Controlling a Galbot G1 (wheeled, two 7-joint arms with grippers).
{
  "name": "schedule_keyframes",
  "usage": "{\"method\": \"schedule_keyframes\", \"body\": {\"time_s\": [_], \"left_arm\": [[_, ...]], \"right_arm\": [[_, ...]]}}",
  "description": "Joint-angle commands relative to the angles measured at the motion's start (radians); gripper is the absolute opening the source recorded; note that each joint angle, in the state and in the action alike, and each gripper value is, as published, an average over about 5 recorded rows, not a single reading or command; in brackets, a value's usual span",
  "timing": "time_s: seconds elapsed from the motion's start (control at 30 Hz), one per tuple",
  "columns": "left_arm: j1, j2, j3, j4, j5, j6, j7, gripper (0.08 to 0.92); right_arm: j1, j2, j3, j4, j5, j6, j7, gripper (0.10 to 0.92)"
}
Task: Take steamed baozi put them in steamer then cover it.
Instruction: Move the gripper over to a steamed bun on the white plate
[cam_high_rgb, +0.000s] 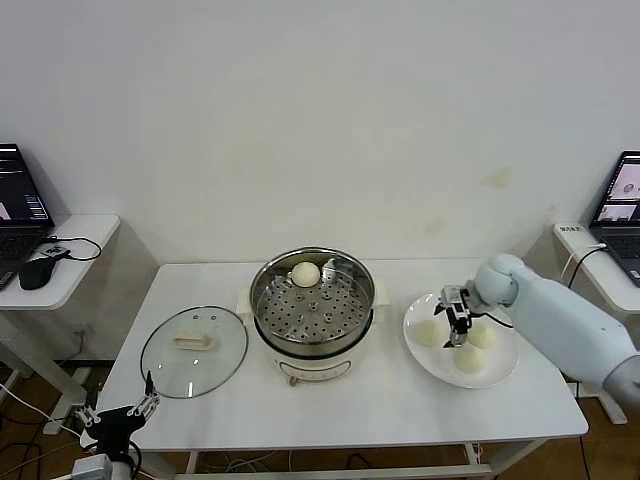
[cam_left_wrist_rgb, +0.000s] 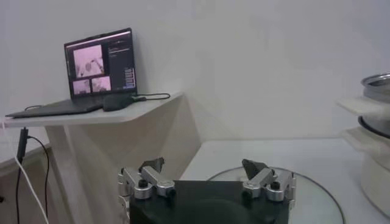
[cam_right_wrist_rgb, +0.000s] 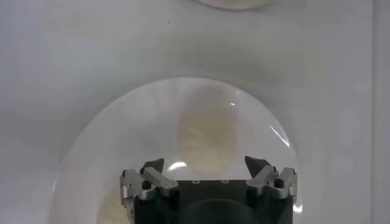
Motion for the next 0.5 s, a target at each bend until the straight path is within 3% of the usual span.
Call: {"method": "schedule_keyframes", "body": {"time_s": [0.03,0.5], "left_arm": [[-0.002,-0.001,0.001,0.002,0.000,0.000,0.000,0.823],[-0.001,-0.002,-0.002,-0.001,0.000,0.000,-0.002,0.823]], "right_arm": [[-0.015,0.060,0.015,-0.077,-0.024,0.011,0.005,0.800],[0.004,0.046,-0.003,-0.048,-0.009,0.004,-0.022,0.633]]}}
